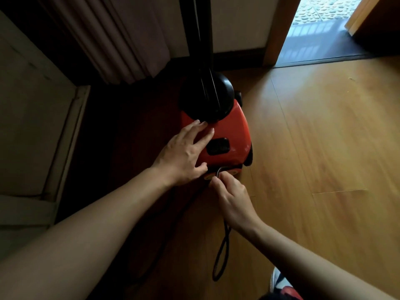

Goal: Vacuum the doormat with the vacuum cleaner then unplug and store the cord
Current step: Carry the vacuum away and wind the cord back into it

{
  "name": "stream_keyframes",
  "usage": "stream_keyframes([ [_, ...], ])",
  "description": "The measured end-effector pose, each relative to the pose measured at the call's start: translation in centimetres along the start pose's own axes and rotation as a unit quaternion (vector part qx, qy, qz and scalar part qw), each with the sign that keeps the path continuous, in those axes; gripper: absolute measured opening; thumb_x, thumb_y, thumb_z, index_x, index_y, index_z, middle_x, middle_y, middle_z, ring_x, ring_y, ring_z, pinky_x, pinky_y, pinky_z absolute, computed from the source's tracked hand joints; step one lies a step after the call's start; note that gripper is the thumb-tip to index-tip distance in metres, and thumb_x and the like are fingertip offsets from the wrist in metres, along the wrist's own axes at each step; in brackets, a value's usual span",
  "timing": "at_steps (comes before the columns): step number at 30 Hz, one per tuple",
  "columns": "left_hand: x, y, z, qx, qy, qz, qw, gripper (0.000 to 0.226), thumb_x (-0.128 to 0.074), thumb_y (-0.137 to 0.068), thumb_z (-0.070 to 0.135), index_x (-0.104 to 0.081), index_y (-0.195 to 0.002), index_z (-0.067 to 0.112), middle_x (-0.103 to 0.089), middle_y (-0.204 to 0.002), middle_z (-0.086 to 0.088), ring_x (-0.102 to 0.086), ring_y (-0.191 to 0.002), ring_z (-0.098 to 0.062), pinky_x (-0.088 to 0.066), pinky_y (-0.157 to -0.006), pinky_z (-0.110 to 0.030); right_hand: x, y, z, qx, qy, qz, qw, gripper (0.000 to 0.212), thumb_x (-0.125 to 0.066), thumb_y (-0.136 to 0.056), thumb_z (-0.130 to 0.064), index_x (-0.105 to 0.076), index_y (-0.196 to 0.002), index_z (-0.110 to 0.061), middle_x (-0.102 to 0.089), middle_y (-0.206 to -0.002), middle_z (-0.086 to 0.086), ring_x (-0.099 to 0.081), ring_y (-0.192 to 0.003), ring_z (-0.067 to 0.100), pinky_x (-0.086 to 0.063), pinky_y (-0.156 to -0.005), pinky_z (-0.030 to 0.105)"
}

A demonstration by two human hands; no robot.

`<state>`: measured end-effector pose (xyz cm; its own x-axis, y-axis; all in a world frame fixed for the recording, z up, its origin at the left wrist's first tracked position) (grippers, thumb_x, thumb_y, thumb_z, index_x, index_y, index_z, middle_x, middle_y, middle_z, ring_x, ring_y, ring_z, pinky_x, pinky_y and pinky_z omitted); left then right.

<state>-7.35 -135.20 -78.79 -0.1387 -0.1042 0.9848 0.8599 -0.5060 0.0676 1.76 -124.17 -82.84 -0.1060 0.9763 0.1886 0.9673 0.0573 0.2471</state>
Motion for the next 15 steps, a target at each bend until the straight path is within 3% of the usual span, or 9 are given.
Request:
stream_keyframes([
  [3,-0.1,0.1,-0.3,-0.012,-0.003,0.011,1.000,0.084,-0.060,-0.087,0.045,-0.019,-0.156,0.024,-0.012,-0.162,0.000,-0.006,-0.151,-0.018,-0.026,-0.119,-0.041,-1.3,0.0,0.6,0.030,-0.008,-0.023,0.999,0.029,-0.049,-0.107,-0.020,-0.051,-0.078,-0.018,-0.048,-0.069,-0.008,-0.041,-0.058,0.002,-0.036,-0.055,0.018],
  [7,-0.4,0.1,-0.2,-0.011,0.011,0.021,1.000,0.083,-0.061,-0.088,0.044,-0.019,-0.156,0.024,-0.012,-0.162,0.001,-0.006,-0.151,-0.018,-0.022,-0.118,-0.040,-2.6,-0.8,1.7,0.032,-0.022,-0.061,0.997,0.023,-0.046,-0.108,-0.022,-0.056,-0.089,-0.015,-0.052,-0.074,-0.010,-0.045,-0.064,0.005,-0.038,-0.059,0.021],
  [10,-0.5,0.1,-0.3,-0.008,0.017,0.024,1.000,0.082,-0.061,-0.088,0.044,-0.019,-0.156,0.024,-0.013,-0.162,0.002,-0.005,-0.151,-0.016,-0.020,-0.118,-0.038,-4.6,-1.9,3.3,-0.012,-0.023,-0.094,0.995,0.018,-0.044,-0.109,-0.026,-0.061,-0.104,-0.027,-0.064,-0.094,-0.012,-0.060,-0.085,-0.003,-0.048,-0.074,0.016],
  [11,-0.6,0.1,-0.4,-0.008,0.017,0.025,1.000,0.082,-0.061,-0.087,0.044,-0.020,-0.156,0.024,-0.013,-0.162,0.001,-0.005,-0.151,-0.016,-0.020,-0.118,-0.038,-5.3,-2.3,3.9,-0.027,-0.016,-0.102,0.994,0.020,-0.043,-0.109,-0.030,-0.063,-0.110,-0.027,-0.068,-0.102,-0.009,-0.064,-0.094,0.000,-0.053,-0.081,0.021],
  [13,-0.6,0.1,-0.5,-0.007,0.019,0.026,0.999,0.081,-0.060,-0.087,0.044,-0.021,-0.156,0.024,-0.014,-0.162,0.001,-0.005,-0.151,-0.016,-0.022,-0.118,-0.040,-6.4,-3.2,5.0,-0.065,-0.001,-0.108,0.992,0.029,-0.042,-0.108,-0.034,-0.067,-0.109,-0.019,-0.072,-0.106,0.003,-0.068,-0.096,0.018,-0.056,-0.088,0.044],
  [15,-0.6,0.1,-0.5,-0.008,0.022,0.024,0.999,0.082,-0.060,-0.087,0.044,-0.020,-0.156,0.023,-0.013,-0.162,0.000,-0.004,-0.151,-0.017,-0.024,-0.120,-0.042,-7.0,-4.0,6.1,-0.104,-0.027,-0.107,0.988,0.030,-0.041,-0.109,-0.032,-0.068,-0.102,-0.019,-0.073,-0.104,0.009,-0.069,-0.093,0.025,-0.055,-0.089,0.048],
])
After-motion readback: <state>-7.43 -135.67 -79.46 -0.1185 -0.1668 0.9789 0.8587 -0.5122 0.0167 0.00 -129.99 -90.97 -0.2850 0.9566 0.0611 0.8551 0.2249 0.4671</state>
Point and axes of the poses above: each hand's wrist, its own y-axis away from the middle knuckle, its own x-axis out of the back of the hand, z = x × y, the point moved 8 cm from there along -y, towards the middle knuckle
